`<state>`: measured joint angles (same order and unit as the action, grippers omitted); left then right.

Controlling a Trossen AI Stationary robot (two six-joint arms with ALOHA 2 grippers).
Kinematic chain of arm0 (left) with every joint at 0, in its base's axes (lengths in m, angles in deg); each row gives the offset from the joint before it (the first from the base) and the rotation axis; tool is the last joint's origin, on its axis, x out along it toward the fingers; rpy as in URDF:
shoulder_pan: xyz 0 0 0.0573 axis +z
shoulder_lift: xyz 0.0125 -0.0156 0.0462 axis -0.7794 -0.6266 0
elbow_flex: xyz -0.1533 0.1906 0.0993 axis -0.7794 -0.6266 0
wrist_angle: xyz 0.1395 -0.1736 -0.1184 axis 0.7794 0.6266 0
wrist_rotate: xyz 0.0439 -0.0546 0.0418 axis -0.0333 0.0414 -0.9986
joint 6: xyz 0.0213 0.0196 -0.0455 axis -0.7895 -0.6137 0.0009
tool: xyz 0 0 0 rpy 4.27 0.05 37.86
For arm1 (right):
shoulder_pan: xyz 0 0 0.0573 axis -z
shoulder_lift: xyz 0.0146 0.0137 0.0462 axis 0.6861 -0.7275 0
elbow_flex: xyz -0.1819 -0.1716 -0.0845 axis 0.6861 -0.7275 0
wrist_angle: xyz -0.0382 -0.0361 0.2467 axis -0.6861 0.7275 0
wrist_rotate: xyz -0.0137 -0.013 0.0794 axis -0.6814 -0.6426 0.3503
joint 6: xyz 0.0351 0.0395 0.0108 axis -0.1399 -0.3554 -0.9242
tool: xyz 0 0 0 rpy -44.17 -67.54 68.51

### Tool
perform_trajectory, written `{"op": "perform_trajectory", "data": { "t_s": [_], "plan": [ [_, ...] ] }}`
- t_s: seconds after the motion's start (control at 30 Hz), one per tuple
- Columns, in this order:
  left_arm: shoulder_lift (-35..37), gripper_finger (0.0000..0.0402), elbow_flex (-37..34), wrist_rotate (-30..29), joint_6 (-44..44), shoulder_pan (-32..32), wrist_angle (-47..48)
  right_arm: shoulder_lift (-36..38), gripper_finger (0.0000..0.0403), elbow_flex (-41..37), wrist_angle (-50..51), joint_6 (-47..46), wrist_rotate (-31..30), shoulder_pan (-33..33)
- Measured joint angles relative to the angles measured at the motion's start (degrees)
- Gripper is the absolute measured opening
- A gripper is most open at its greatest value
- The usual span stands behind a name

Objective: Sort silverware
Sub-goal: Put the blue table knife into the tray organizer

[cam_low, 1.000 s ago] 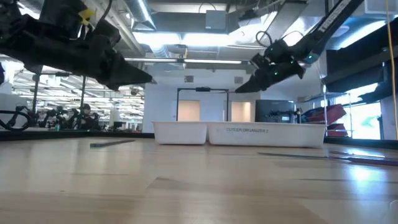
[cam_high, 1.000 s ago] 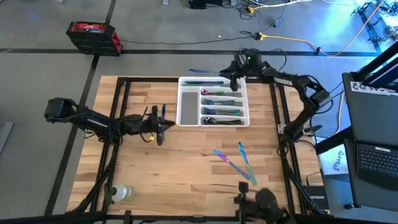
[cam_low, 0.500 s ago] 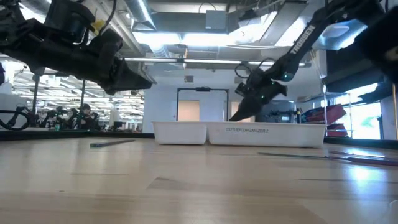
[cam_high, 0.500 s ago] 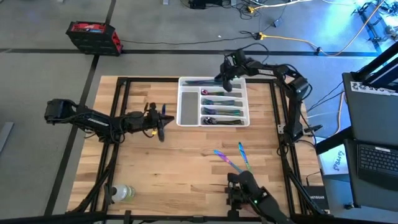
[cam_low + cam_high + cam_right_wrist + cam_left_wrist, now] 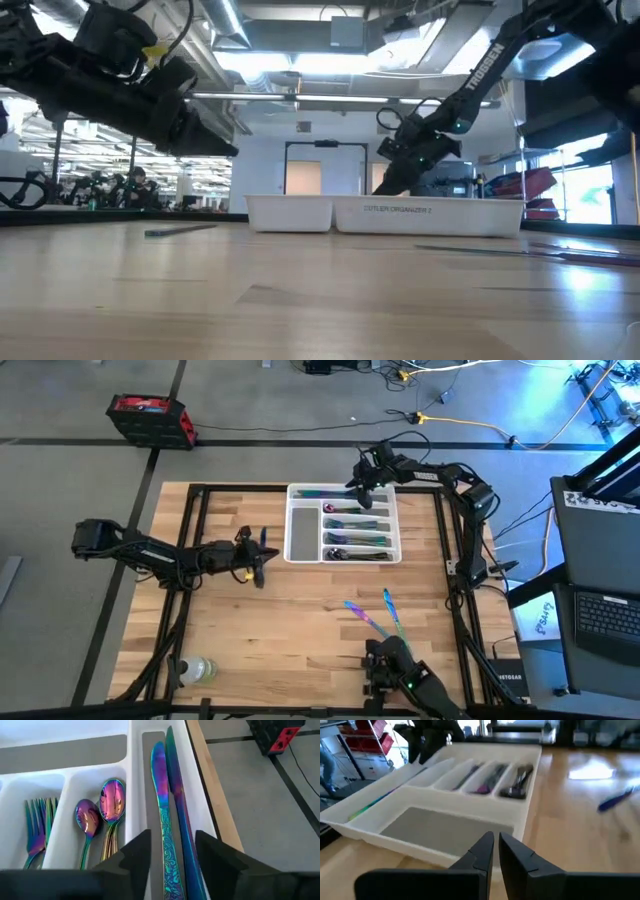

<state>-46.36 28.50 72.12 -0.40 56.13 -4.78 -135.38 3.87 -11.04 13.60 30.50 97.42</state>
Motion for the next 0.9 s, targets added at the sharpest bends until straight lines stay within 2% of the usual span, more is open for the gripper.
{"op": "perform_trajectory", "data": {
  "t_s": [0.07, 0.2, 0.3, 0.4, 0.63, 0.77, 0.9],
  "plan": [
    [0.01, 0.0015, 0.12, -2.36, -0.97, 0.14, -0.14, 1.81, 0.0165, -0.05, 0.06, -0.05, 0.33, -0.78],
    [0.04, 0.0015, 2.16, -12.17, -0.99, 0.22, 4.57, 7.43, 0.0176, -0.05, 1.66, -1.08, 0.78, -3.92],
    [0.07, 0.0015, 4.12, -15.13, -2.7, 0.22, 17.47, 11.73, 0.017, -0.05, 4.6, -2.35, -0.64, -7.53],
    [0.05, 0.0015, 5.22, -15.19, -2.06, 0.06, 29.33, 15.41, 0.0162, -0.03, 9.58, -2.35, -3.6, -12.48],
    [0.07, 0.0015, 4.74, -4.83, -5.36, -2.73, 35.08, 20.54, 0.016, -0.03, 15.51, -5.18, -24.09, -27.09],
    [0.23, 0.0015, 3.79, 3.32, -7.83, -4.6, 36.95, 20.77, 0.016, -0.03, 15.6, -11.41, -29.23, -33.71],
    [0.47, 0.0015, 3.3, 9.07, -6.44, -7.26, 40.13, 20.77, 0.016, -0.03, 15.42, -17.66, -34.05, -39.96]
  ]
}}
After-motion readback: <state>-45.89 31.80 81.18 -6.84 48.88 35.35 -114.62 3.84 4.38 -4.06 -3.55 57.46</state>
